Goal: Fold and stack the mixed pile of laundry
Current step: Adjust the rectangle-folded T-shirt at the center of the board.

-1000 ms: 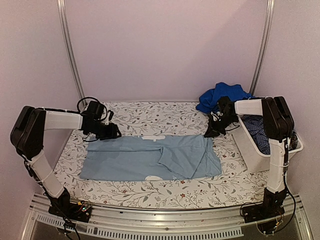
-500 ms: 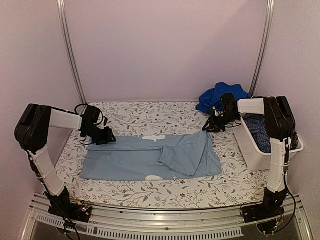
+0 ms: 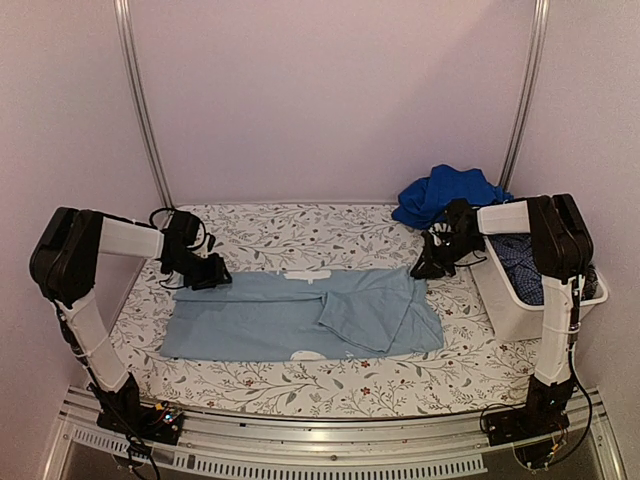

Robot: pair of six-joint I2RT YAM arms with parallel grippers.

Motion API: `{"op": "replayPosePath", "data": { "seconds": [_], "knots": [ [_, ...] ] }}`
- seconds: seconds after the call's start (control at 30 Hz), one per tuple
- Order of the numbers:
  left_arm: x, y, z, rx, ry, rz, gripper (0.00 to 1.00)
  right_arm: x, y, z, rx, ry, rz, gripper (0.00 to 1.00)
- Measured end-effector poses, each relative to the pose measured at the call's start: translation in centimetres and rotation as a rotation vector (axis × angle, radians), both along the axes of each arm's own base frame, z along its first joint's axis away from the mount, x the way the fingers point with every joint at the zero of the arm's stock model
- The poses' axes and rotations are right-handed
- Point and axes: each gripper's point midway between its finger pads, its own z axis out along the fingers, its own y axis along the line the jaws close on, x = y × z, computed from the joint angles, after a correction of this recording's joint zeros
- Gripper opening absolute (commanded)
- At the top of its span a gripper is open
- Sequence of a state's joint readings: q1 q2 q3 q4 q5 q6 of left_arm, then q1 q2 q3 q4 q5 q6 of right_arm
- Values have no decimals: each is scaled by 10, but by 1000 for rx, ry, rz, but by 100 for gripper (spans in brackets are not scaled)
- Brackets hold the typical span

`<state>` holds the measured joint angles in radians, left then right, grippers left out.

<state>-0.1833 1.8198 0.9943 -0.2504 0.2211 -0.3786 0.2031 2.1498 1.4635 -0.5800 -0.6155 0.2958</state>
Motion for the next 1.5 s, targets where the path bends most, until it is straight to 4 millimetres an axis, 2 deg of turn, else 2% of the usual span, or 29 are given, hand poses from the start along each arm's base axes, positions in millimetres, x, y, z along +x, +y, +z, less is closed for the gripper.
{"op": "replayPosePath", "data": {
  "seconds": [0.07,0.23,0.43,0.57,0.87,1.0,1.2,1.5],
  "knots": [
    [0,2,0,0,1,4,52,0,0,0,1,-2,4,0],
    [1,9,0,5,4,23,52,0,1,1,7,-2,3,0],
    [3,38,1,24,15,95,52,5,-4,7,-23,-33,-12,0],
    [4,54,4,31,15,136,53,13,-6,18,-38,-74,-22,0],
    [5,72,11,43,1,180,54,34,-19,25,-107,-138,-64,0],
    [4,73,12,38,-1,176,56,41,-23,29,-136,-163,-77,0],
    [4,63,16,-7,-21,127,57,57,-28,34,-174,-208,-95,0],
    [6,62,13,-17,-19,134,61,63,-33,30,-209,-216,-107,0]
  ]
}}
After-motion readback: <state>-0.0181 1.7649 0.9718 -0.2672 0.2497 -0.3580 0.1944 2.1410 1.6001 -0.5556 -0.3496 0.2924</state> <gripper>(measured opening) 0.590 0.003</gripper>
